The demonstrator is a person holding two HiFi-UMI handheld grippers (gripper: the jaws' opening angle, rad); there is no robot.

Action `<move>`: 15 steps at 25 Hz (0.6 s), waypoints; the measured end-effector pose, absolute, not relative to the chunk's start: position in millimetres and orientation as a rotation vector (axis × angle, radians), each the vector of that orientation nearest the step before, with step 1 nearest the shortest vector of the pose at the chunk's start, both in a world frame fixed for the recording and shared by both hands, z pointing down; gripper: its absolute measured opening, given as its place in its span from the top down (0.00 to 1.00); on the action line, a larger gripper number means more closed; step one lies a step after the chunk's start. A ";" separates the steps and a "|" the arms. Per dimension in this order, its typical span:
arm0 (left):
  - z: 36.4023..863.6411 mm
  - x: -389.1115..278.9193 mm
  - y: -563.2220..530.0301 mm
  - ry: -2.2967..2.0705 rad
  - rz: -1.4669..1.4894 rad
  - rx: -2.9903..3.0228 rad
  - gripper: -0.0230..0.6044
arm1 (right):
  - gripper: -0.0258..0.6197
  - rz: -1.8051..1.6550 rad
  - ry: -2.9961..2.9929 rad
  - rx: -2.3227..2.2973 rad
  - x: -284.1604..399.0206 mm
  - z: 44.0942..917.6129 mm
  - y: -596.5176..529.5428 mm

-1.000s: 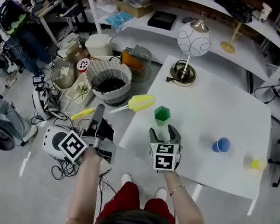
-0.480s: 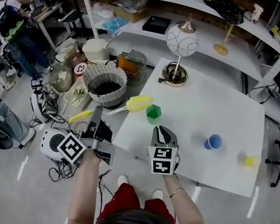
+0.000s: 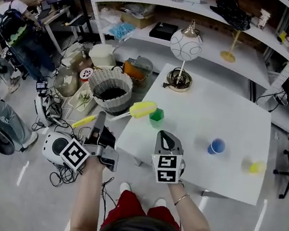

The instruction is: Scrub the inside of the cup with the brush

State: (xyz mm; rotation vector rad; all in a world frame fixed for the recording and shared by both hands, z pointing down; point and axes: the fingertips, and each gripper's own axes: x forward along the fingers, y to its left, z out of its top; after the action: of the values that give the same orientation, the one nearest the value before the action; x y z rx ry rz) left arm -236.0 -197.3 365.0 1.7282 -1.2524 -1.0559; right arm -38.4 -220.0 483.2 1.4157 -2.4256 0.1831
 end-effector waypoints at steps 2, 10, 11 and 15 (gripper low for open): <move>361.1 -234.0 -192.3 -1.261 -1.059 1.739 0.90 | 0.93 0.160 -2.440 1.413 -37.9 477.7 -215.9; 355.8 -227.5 -171.8 -1.297 -1.076 1.745 0.90 | 0.93 0.111 -2.478 1.389 -34.4 460.4 -201.8; 355.0 -226.9 -169.1 -1.301 -1.081 1.742 0.90 | 0.93 0.106 -2.485 1.381 -34.6 457.8 -200.4; 352.1 -226.0 -158.5 -1.331 -1.084 1.745 0.90 | 0.93 0.087 -2.515 1.350 -37.1 448.4 -193.7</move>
State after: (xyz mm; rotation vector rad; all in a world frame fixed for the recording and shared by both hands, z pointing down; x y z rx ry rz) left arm -226.0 -158.5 352.1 1.7449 -1.3306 -1.0841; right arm -37.1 -193.7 448.4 1.3503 -2.5146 0.0870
